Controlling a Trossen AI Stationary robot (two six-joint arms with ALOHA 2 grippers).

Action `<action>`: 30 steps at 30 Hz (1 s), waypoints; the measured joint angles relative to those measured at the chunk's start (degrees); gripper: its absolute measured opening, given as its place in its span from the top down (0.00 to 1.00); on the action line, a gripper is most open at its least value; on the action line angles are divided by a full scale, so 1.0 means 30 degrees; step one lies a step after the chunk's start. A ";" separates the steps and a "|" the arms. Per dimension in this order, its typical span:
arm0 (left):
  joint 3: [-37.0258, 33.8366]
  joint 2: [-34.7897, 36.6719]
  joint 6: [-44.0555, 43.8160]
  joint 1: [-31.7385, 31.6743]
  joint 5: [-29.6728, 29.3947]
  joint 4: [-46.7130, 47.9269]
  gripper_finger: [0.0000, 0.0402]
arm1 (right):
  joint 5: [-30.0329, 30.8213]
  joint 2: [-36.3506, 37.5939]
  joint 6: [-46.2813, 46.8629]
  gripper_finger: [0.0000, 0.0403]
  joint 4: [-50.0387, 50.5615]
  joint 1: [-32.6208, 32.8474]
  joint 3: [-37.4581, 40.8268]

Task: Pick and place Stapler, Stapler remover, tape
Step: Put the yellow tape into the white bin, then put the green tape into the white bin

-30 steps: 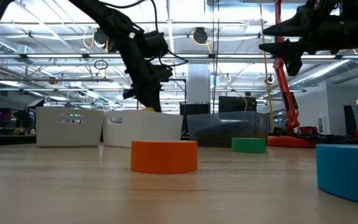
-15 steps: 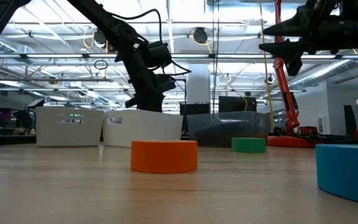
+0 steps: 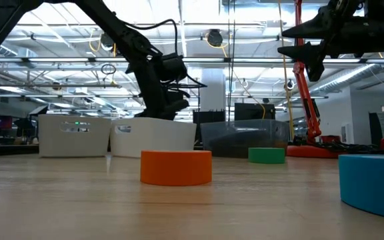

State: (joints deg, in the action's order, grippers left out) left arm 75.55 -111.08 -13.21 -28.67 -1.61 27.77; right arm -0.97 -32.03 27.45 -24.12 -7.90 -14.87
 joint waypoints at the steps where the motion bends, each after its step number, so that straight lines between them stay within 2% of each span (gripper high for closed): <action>1: 0.0000 -0.0097 0.0006 0.0015 -0.0006 -0.0098 0.91 | 0.0089 -0.0007 0.0072 0.59 0.0000 0.0006 -0.0006; 10: 0.0000 -0.0074 -0.0001 -0.0001 -0.0488 -0.0350 0.90 | 0.0326 -0.0001 0.0122 0.59 0.0073 0.0004 0.0000; 18: 0.0000 -0.0074 0.0153 -0.0007 -0.0503 -0.0358 0.72 | 0.0326 0.0000 0.0093 0.59 0.0066 0.0006 0.0000; 30: 0.0000 -0.0034 -0.0230 -0.0007 -0.0451 -0.0365 0.64 | 0.0319 -0.0003 0.0071 0.59 0.0058 0.0007 0.0000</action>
State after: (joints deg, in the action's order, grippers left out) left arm 75.55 -111.19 -13.90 -28.69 -2.96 26.68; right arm -0.01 -32.04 27.66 -23.94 -7.88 -14.87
